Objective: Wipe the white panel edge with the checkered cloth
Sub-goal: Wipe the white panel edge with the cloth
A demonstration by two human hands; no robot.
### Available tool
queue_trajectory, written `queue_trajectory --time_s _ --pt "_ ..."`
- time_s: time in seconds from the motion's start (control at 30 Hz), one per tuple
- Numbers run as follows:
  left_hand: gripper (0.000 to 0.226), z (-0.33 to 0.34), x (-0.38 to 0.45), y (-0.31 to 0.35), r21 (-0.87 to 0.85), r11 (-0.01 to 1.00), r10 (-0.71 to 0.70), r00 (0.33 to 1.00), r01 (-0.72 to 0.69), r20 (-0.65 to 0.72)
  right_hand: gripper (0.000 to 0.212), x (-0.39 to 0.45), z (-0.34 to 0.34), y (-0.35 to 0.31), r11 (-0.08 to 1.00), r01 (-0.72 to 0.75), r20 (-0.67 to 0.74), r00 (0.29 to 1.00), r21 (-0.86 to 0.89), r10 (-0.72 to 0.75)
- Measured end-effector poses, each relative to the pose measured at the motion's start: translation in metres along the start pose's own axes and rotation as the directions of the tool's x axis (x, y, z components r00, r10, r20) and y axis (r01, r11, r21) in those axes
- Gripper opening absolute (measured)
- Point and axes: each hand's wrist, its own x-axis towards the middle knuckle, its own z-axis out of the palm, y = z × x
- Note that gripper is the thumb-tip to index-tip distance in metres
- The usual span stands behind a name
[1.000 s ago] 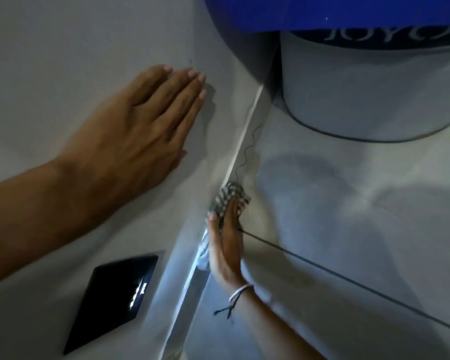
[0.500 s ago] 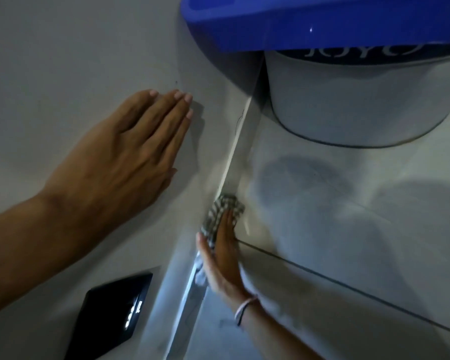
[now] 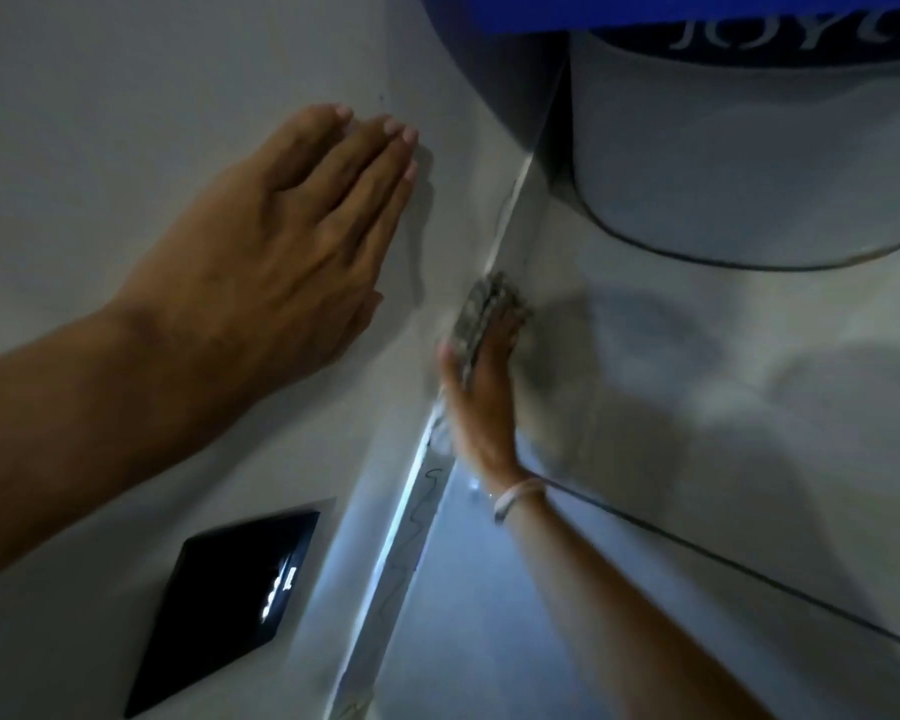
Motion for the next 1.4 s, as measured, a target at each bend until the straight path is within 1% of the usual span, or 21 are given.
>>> queue_trajectory --time_s 0.07,0.13,0.2,0.27,0.33,0.4,0.5,0.57,0.6,0.67,0.7,0.77,0.83,0.87,0.93,1.03,1.07,1.13,1.23,1.33,1.4 --pt "0.073 0.003 0.002 0.000 -0.029 1.000 -0.007 1.000 0.006 -0.023 0.108 -0.073 0.026 0.024 0.998 -0.059 0.082 0.995 -0.023 0.061" --pt "0.075 0.003 0.000 -0.001 0.025 1.000 -0.014 0.999 0.014 -0.029 0.097 -0.098 0.027 0.020 0.993 -0.119 0.144 0.982 -0.004 0.118" --pt "0.076 0.000 -0.001 0.000 0.018 1.000 -0.017 0.999 0.018 -0.028 0.105 -0.050 0.009 0.003 0.991 -0.131 0.128 0.983 0.003 0.129" --pt "0.073 -0.004 -0.001 0.002 -0.005 1.000 -0.017 1.000 0.017 -0.016 0.113 0.036 -0.020 -0.024 0.998 -0.055 0.039 0.998 -0.042 0.056" --pt "0.075 -0.003 -0.002 0.001 0.010 1.000 -0.010 1.000 0.010 -0.004 0.110 0.105 -0.051 -0.059 0.998 -0.063 -0.040 0.997 -0.029 0.061" --pt "0.078 -0.001 -0.003 0.000 0.037 0.999 0.002 1.000 -0.002 0.005 0.100 0.133 -0.064 -0.072 0.997 -0.078 -0.045 0.996 0.007 0.078" --pt "0.079 -0.001 0.000 -0.001 -0.002 1.000 0.003 1.000 -0.003 -0.006 0.088 0.082 -0.033 -0.033 0.999 -0.018 0.027 0.999 -0.048 0.019" --pt "0.081 -0.002 0.003 0.000 -0.029 1.000 -0.008 1.000 0.007 -0.023 0.106 -0.007 -0.005 -0.003 0.997 -0.052 0.067 0.996 -0.054 0.056" --pt "0.080 -0.001 0.004 0.001 -0.036 0.999 -0.007 0.999 0.006 -0.034 0.111 -0.051 0.007 0.006 0.997 -0.078 0.114 0.990 -0.002 0.078" --pt "0.079 0.003 0.003 0.001 -0.048 0.999 -0.003 0.999 0.001 -0.053 0.110 -0.093 0.017 0.017 0.995 -0.078 0.180 0.981 0.068 0.065" --pt "0.078 0.004 0.002 0.001 -0.056 0.998 -0.003 0.998 0.000 -0.061 0.117 -0.085 0.013 0.014 0.996 -0.085 0.192 0.978 0.034 0.077" --pt "0.079 0.006 0.001 0.002 -0.074 0.997 -0.003 0.998 -0.002 -0.066 0.135 -0.028 -0.007 -0.009 0.994 -0.106 0.122 0.987 -0.034 0.109" --pt "0.079 0.007 0.003 0.001 -0.072 0.997 0.004 0.998 -0.009 -0.062 0.112 0.051 -0.035 -0.041 0.987 -0.159 -0.018 0.987 -0.017 0.159" --pt "0.079 0.007 0.003 0.001 -0.069 0.998 0.006 0.998 -0.010 -0.059 0.106 0.084 -0.048 -0.056 0.990 -0.142 -0.037 0.989 0.007 0.142" --pt "0.079 0.006 0.002 0.000 -0.057 0.998 0.007 0.998 -0.010 -0.060 0.106 0.119 -0.064 -0.074 0.994 -0.097 -0.030 0.995 0.049 0.098" --pt "0.079 0.003 0.003 0.000 -0.050 0.999 0.015 0.997 -0.019 -0.069 0.094 0.092 -0.050 -0.053 0.993 -0.094 0.007 0.996 0.066 0.094" --pt "0.079 0.004 0.004 -0.001 -0.048 0.999 0.018 0.997 -0.021 -0.071 0.095 0.065 -0.039 -0.036 0.996 -0.084 0.019 0.996 0.019 0.084" --pt "0.080 0.005 0.006 0.000 -0.048 0.999 0.021 0.998 -0.023 -0.060 0.109 -0.009 -0.017 -0.006 0.996 -0.075 0.097 0.992 -0.050 0.080" --pt "0.080 0.003 0.004 0.001 -0.044 0.999 0.007 0.998 -0.010 -0.056 0.121 -0.094 0.008 0.020 0.997 -0.081 0.285 0.955 -0.008 0.080" --pt "0.078 -0.005 -0.005 0.004 -0.041 0.999 -0.031 0.999 0.030 -0.027 0.127 -0.070 0.000 0.011 0.996 -0.081 0.288 0.953 -0.046 0.091" --pt "0.072 -0.009 -0.020 0.008 -0.057 0.995 -0.080 0.997 0.081 0.017 0.112 -0.021 -0.009 -0.006 0.992 -0.065 0.186 0.979 -0.110 0.085"
